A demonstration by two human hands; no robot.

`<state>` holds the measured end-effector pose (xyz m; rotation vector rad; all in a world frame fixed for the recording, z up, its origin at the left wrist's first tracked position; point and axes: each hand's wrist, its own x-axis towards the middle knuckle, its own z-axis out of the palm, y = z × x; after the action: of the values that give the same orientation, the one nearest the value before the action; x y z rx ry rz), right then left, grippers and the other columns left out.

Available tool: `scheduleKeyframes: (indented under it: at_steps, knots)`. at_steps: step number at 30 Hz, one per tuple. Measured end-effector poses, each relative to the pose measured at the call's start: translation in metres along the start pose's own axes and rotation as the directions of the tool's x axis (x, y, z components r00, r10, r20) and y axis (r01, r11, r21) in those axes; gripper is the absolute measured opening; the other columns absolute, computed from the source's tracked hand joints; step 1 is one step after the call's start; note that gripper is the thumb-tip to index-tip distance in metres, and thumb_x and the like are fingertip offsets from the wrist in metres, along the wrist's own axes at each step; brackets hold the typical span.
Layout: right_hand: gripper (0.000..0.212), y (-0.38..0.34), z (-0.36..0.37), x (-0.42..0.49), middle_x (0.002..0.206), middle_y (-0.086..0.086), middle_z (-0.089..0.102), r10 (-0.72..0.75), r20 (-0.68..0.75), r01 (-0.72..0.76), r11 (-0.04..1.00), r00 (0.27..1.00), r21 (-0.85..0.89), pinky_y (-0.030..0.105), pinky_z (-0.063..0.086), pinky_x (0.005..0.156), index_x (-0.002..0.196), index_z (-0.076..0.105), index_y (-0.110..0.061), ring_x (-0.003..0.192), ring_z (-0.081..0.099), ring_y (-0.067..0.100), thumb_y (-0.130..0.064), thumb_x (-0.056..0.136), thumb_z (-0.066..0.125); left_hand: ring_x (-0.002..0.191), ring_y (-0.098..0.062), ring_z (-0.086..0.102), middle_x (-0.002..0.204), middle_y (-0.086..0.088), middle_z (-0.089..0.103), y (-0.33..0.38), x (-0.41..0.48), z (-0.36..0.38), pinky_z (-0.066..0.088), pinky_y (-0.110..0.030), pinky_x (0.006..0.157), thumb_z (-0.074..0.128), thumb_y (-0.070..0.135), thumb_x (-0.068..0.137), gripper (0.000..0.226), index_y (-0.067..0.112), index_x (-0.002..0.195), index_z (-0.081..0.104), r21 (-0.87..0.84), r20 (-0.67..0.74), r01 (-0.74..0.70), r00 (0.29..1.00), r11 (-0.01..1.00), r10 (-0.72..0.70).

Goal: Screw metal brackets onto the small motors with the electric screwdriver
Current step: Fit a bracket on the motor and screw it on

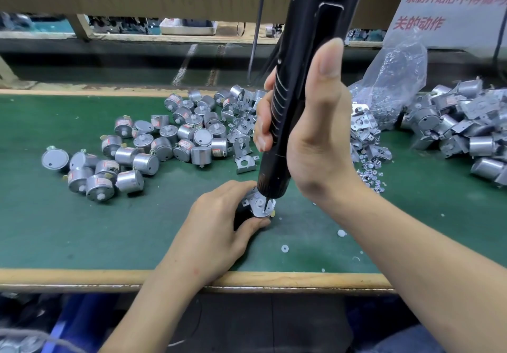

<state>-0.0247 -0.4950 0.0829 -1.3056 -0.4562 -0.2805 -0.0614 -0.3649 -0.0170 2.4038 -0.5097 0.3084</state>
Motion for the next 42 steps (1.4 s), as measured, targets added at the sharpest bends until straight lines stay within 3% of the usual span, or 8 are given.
scheduleKeyframes:
  at_steps: [6,11,17,23,33,36,39,42]
  knots:
    - [0.095,0.002,0.003,-0.004,0.052,0.003,0.050,-0.046,-0.004,0.046,0.999,0.999,0.019,0.026,0.039,0.046,0.083,0.044,0.010,0.040,0.045,0.019,-0.084,0.066,0.050,0.075,0.011,0.047,0.080,0.032,0.044,-0.001,-0.001,0.001,0.033,-0.006,0.068,0.079,0.028,0.082,0.035,0.033,0.110,0.060,0.003,-0.018,-0.009,1.000,1.000,0.009]
    - [0.093,0.001,0.006,-0.007,0.051,-0.001,0.050,-0.060,0.045,0.058,0.997,0.997,0.044,0.024,0.038,0.044,0.081,0.043,0.008,0.039,0.045,0.016,-0.083,0.069,0.053,0.066,-0.003,0.041,0.076,0.027,0.039,0.000,-0.001,0.003,0.032,-0.020,0.061,0.079,0.030,0.082,0.032,0.035,0.100,0.053,0.041,-0.041,-0.023,0.999,0.999,0.025]
    - [0.093,0.000,0.004,-0.007,0.051,-0.002,0.050,-0.038,0.079,0.033,0.998,0.996,0.059,0.025,0.038,0.044,0.081,0.040,0.009,0.039,0.045,0.016,-0.083,0.070,0.052,0.067,-0.007,0.039,0.075,0.023,0.042,0.000,-0.001,0.002,0.036,-0.026,0.062,0.079,0.031,0.081,0.030,0.030,0.105,0.061,0.050,-0.057,-0.020,0.998,0.999,0.023]
    - [0.076,0.002,0.006,-0.009,0.052,-0.002,0.050,-0.046,0.095,0.040,0.997,0.994,0.069,0.023,0.038,0.045,0.081,0.049,-0.005,0.040,0.045,0.014,-0.080,0.073,0.053,0.062,-0.002,0.043,0.069,0.022,0.040,0.001,-0.001,0.002,0.029,-0.019,0.058,0.080,0.033,0.079,0.040,0.045,0.097,0.046,0.050,-0.059,-0.003,0.998,0.999,0.006]
    - [0.060,0.005,0.003,-0.011,0.054,0.001,0.052,-0.065,0.002,0.065,0.998,0.998,0.012,0.024,0.042,0.046,0.075,0.049,-0.013,0.044,0.050,0.016,-0.072,0.074,0.057,0.066,-0.009,0.040,0.072,0.022,0.043,0.004,-0.003,0.004,0.036,-0.029,0.059,0.077,0.039,0.079,0.033,0.043,0.100,0.051,0.073,-0.070,0.031,0.997,0.997,-0.026]
    - [0.049,0.008,-0.006,-0.008,0.058,0.010,0.051,-0.089,-0.034,0.087,0.994,0.995,-0.060,0.028,0.045,0.048,0.077,0.050,-0.009,0.048,0.052,0.019,-0.052,0.086,0.071,0.066,-0.008,0.041,0.074,0.024,0.046,0.004,-0.003,0.004,0.037,-0.028,0.060,0.080,0.039,0.078,0.032,0.037,0.100,0.056,0.077,-0.096,0.043,0.995,0.996,-0.035]
    - [0.041,0.012,-0.021,-0.003,0.072,0.020,0.055,-0.086,-0.069,0.074,0.983,0.994,-0.167,0.038,0.052,0.055,0.095,0.051,0.006,0.056,0.059,0.023,-0.028,0.093,0.072,0.072,-0.010,0.053,0.084,0.022,0.057,0.005,-0.003,0.005,0.044,-0.029,0.064,0.082,0.041,0.075,0.037,0.030,0.105,0.064,0.070,-0.119,0.077,0.991,0.995,-0.068]
    - [0.030,0.016,-0.042,0.001,0.073,0.008,0.067,0.005,-0.048,-0.025,0.902,0.999,-0.432,0.037,0.055,0.063,0.098,0.058,-0.005,0.066,0.068,0.023,-0.033,0.098,0.068,0.075,-0.009,0.055,0.090,0.020,0.063,0.007,-0.004,0.004,0.048,-0.031,0.068,0.083,0.043,0.074,0.042,0.028,0.109,0.066,0.053,-0.121,0.081,0.990,0.995,-0.074]
